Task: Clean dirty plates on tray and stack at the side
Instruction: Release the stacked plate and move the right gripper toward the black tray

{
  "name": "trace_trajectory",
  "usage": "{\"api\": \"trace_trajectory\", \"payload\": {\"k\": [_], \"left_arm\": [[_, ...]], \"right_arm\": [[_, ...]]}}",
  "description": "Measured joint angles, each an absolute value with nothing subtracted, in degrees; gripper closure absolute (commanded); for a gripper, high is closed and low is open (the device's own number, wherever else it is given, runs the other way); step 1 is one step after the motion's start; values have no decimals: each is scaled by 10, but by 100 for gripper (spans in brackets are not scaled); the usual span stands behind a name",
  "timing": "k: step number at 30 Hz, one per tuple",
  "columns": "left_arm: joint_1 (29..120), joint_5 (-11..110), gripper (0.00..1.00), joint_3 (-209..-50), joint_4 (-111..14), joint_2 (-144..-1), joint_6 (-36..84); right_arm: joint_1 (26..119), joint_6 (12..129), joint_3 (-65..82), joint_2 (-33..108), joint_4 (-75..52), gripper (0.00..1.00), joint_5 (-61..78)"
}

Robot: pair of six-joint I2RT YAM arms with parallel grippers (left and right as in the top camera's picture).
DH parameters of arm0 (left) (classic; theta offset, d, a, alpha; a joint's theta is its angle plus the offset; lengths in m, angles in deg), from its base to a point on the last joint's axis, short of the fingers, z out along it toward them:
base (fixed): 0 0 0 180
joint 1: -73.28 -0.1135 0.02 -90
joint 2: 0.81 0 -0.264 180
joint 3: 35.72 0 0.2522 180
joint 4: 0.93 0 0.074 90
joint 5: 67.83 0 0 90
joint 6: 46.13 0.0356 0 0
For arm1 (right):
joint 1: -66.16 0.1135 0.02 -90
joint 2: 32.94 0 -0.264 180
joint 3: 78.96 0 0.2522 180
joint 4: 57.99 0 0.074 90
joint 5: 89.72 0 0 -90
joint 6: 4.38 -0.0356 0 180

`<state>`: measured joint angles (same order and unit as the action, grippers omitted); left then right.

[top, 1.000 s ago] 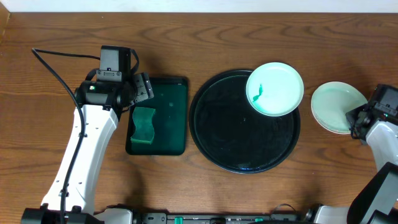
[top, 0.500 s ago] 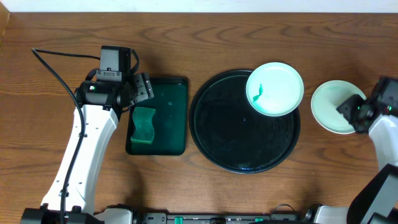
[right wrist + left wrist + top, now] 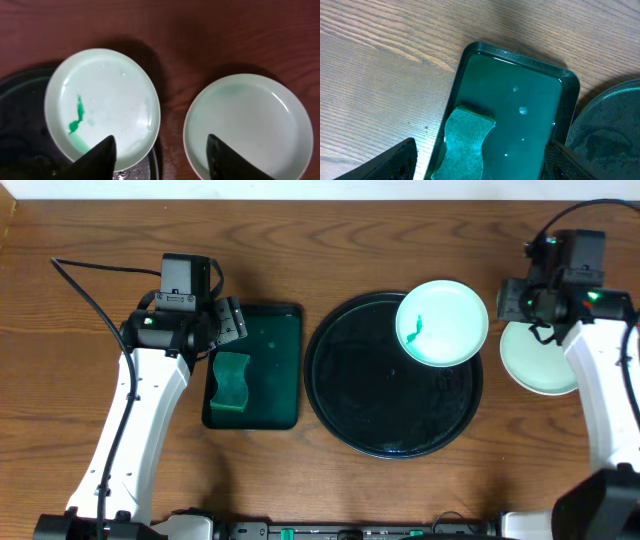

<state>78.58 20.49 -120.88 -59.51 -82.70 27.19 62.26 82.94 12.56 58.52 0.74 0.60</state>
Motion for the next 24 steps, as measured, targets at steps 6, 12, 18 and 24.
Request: {"api": "trace_trajectory", "payload": {"k": [6, 12, 18, 24], "left_arm": [[786, 205, 18, -1209, -595, -827, 272], [786, 205, 18, -1209, -595, -827, 272], [786, 205, 18, -1209, -595, -827, 272], [786, 205, 18, -1209, -595, -827, 272]], "right_arm": [[626, 837, 125, 659, -6, 54, 0], [627, 844, 125, 704, -30, 71, 0], [627, 846, 125, 743, -46, 78, 1], [626, 846, 125, 756, -54, 77, 0]]}}
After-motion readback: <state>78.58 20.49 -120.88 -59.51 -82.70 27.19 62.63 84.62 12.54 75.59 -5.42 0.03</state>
